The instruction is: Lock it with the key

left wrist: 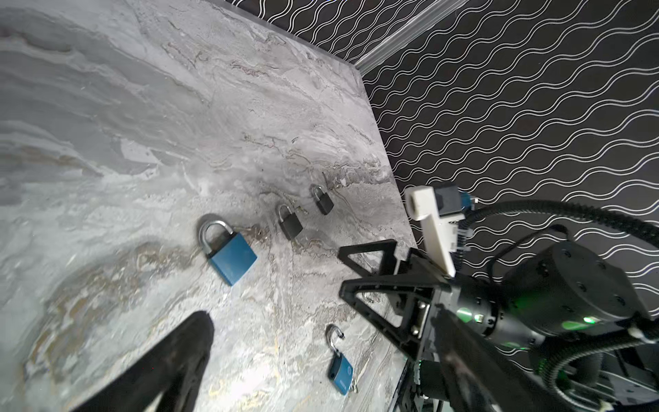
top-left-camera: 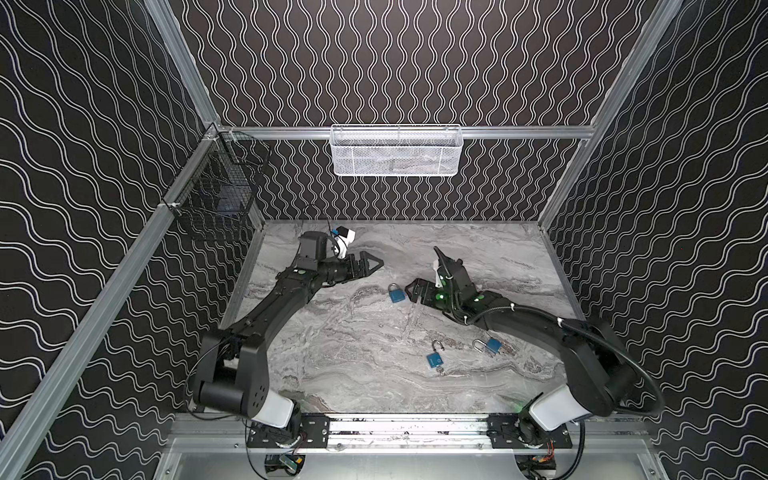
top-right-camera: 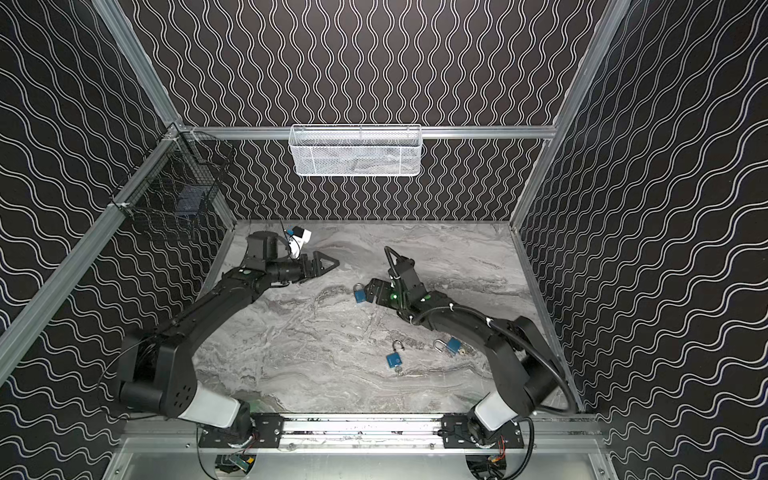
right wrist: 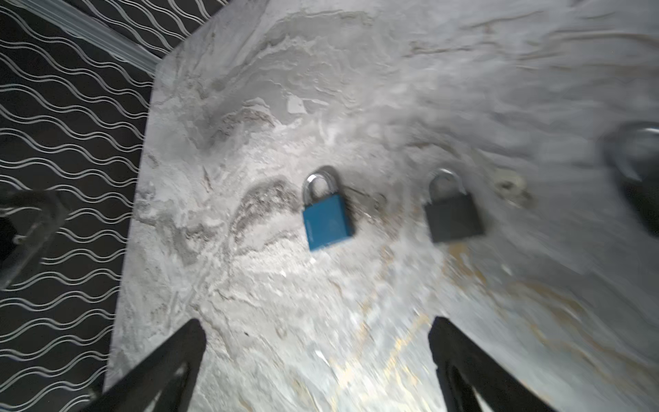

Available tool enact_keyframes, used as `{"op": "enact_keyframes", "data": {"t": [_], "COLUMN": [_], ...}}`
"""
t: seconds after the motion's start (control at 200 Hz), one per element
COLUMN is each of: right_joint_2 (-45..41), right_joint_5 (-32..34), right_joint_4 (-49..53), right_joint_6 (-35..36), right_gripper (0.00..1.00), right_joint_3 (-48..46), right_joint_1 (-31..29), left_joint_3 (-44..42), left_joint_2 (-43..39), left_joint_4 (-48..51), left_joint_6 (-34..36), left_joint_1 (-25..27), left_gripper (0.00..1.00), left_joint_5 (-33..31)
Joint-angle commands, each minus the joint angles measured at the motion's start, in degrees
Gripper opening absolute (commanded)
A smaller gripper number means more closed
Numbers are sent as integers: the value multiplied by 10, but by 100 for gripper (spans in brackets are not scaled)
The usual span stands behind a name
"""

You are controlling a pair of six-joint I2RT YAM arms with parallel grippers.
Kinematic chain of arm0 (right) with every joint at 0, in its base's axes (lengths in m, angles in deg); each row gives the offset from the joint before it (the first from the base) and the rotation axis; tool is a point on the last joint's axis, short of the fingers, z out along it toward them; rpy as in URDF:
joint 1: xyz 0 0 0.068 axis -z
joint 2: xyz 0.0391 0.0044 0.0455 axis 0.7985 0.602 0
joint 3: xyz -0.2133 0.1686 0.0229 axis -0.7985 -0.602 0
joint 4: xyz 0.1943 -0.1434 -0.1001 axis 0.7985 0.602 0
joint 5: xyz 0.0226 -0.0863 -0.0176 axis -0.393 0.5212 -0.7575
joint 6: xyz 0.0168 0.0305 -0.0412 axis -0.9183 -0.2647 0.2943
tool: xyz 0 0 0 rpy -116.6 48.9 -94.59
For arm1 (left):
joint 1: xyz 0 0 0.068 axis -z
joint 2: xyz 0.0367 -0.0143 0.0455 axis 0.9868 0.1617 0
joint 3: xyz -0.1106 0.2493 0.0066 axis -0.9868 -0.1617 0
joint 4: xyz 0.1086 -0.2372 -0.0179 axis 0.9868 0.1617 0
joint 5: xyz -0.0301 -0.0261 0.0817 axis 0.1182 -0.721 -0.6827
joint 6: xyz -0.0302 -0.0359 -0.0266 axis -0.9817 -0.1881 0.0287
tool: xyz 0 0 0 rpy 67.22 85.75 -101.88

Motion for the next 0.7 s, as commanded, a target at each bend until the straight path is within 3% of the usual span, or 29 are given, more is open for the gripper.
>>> {"op": "enact_keyframes", "data": {"t": [0.0,0.18,0.41,0.696], "right_joint_2": [-52,-140,-241,-206], "right_joint_5": [49,79,85,98], "right_joint_4": [70,167,199,225], "right_joint_6": [5,-7,-56,-64], "right_gripper": [100,100,100,87], "right_joint_3": [-29,-84,-172,-182], "right_joint_1": [-17,-65,-132,-198], "left_joint_3": [-34,-102,-179,-235], "left_joint_2": [-38,-131,-207,-247], "left_joint_4": [6,44,56,41], "left_joint_6": [11,2,-57,-61], "left_joint_1": [-1,0,1,1], "left_gripper": [99,99,98,99], "left_joint_5": [-28,-86,-138,-180]}}
